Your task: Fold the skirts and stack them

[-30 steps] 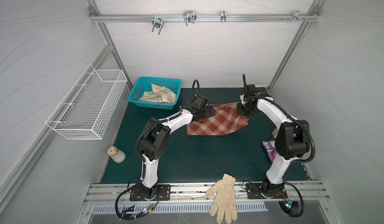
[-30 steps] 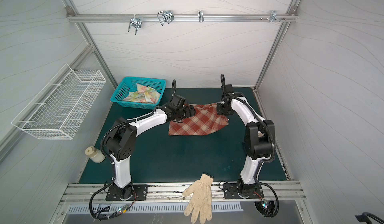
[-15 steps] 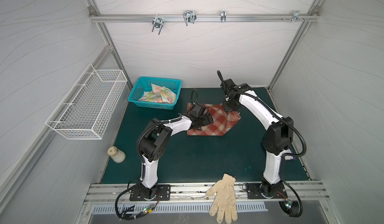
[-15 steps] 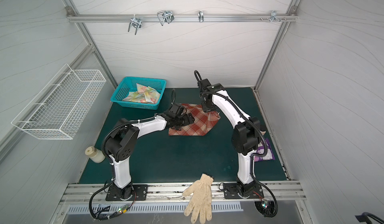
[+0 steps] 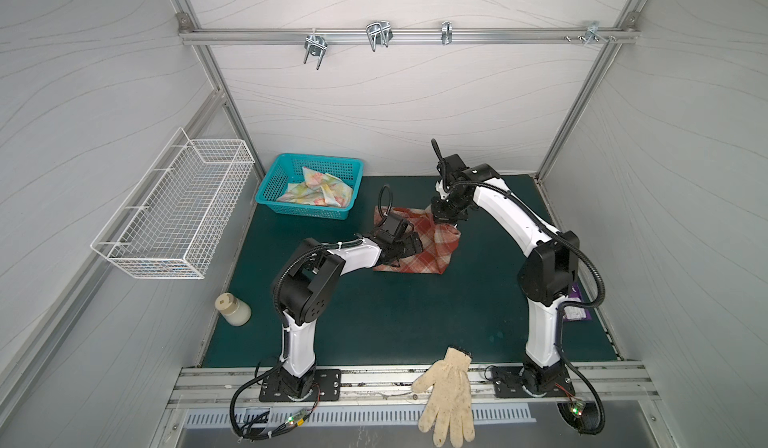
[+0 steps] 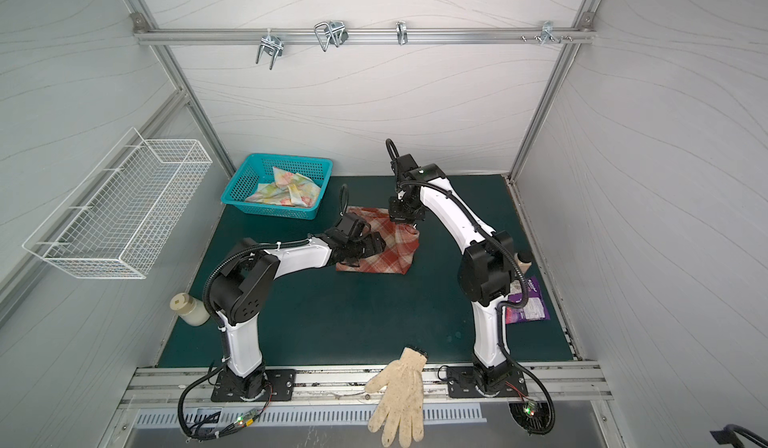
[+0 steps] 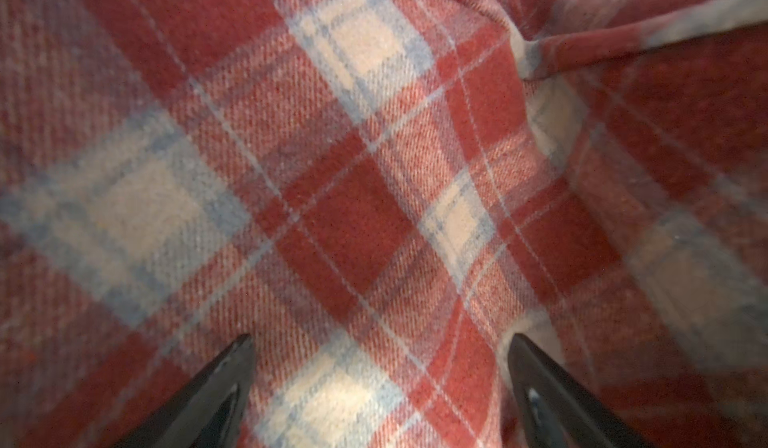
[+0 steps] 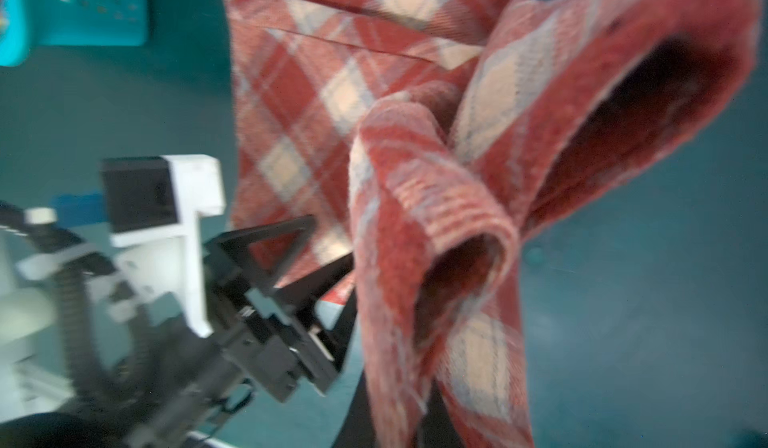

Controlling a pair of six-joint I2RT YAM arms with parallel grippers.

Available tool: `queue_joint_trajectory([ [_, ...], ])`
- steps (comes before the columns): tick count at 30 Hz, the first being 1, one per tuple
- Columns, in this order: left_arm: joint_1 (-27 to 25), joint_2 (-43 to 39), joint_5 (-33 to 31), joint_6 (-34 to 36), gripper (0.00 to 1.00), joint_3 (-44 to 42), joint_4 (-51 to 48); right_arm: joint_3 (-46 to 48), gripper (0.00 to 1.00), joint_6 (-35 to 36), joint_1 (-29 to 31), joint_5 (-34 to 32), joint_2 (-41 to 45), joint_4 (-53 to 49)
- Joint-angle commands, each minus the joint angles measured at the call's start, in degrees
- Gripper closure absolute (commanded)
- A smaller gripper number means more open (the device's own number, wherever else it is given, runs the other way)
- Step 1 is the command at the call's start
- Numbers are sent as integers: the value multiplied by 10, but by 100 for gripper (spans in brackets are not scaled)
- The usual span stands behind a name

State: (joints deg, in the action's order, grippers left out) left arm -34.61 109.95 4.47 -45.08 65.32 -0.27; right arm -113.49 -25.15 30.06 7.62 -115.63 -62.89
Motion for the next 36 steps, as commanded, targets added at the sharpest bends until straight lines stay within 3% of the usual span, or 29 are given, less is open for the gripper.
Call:
queue_joint_trajectory([
  [1,-2,-1,-9,-6,5,-15,11,21,95,-64,-2,102,-16,61],
  [12,11,-45,-2,1,4,-34,5,185,94,-177,-40,241,3,257],
  [26,64,-166,8,19,4,-108,-19,214,92,-216,-57,266,-14,321],
  [36,64,-138,2,13,4,-154,14,235,90,-267,-47,277,-25,396],
])
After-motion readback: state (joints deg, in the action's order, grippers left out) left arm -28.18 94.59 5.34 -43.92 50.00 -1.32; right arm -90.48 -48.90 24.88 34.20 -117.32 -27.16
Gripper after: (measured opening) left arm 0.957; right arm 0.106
